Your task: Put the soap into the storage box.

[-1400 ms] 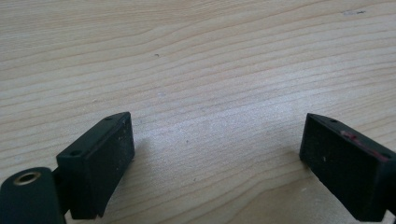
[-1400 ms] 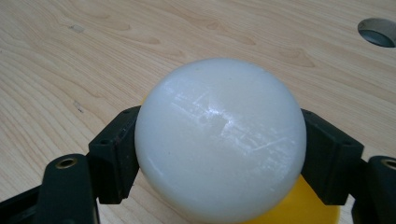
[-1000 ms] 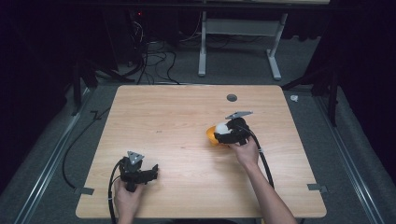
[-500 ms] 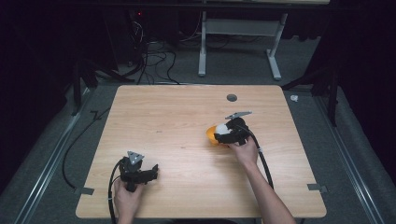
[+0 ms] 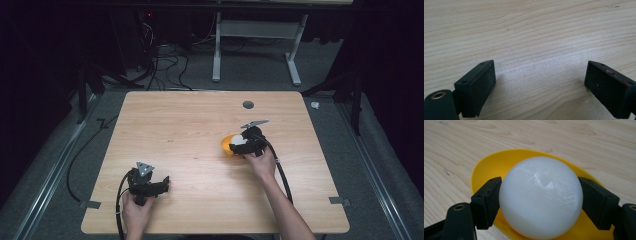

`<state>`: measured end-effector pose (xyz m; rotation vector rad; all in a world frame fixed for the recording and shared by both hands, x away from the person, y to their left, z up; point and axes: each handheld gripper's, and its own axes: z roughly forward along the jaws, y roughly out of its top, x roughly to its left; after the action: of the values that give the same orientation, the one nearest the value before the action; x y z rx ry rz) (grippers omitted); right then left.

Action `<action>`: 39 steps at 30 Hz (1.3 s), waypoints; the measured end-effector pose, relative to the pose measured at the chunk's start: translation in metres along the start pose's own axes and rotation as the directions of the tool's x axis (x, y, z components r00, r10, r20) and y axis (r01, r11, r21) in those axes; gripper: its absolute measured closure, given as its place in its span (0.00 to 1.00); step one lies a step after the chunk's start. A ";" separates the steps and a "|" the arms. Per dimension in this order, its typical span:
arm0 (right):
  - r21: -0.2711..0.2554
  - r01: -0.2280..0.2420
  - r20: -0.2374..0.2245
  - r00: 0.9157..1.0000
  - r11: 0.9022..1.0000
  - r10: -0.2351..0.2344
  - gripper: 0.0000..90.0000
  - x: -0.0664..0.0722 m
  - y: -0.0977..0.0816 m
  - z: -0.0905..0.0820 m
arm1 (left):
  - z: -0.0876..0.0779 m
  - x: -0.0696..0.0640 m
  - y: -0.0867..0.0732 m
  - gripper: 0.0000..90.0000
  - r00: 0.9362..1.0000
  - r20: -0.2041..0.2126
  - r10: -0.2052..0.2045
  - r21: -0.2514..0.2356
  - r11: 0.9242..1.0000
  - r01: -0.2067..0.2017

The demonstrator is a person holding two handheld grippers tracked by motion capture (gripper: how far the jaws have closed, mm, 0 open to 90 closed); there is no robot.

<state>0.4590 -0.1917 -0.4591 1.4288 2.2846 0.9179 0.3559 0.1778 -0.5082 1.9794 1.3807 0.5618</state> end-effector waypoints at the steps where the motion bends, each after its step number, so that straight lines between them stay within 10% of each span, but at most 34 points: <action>1: -0.010 0.001 0.000 1.000 1.000 -0.001 0.26 0.000 0.001 -0.002 | 0.000 0.000 0.000 0.12 1.000 0.000 0.000 0.000 1.000 0.000; 39: -0.169 -0.014 -0.015 1.000 0.986 0.012 0.31 -0.007 0.004 -0.046 | 0.000 0.000 0.000 0.12 1.000 0.000 0.002 0.000 1.000 -0.002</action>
<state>0.4394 -0.2131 -0.4224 1.3708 2.1509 1.0997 0.3559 0.1779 -0.5082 1.9811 1.3784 0.5633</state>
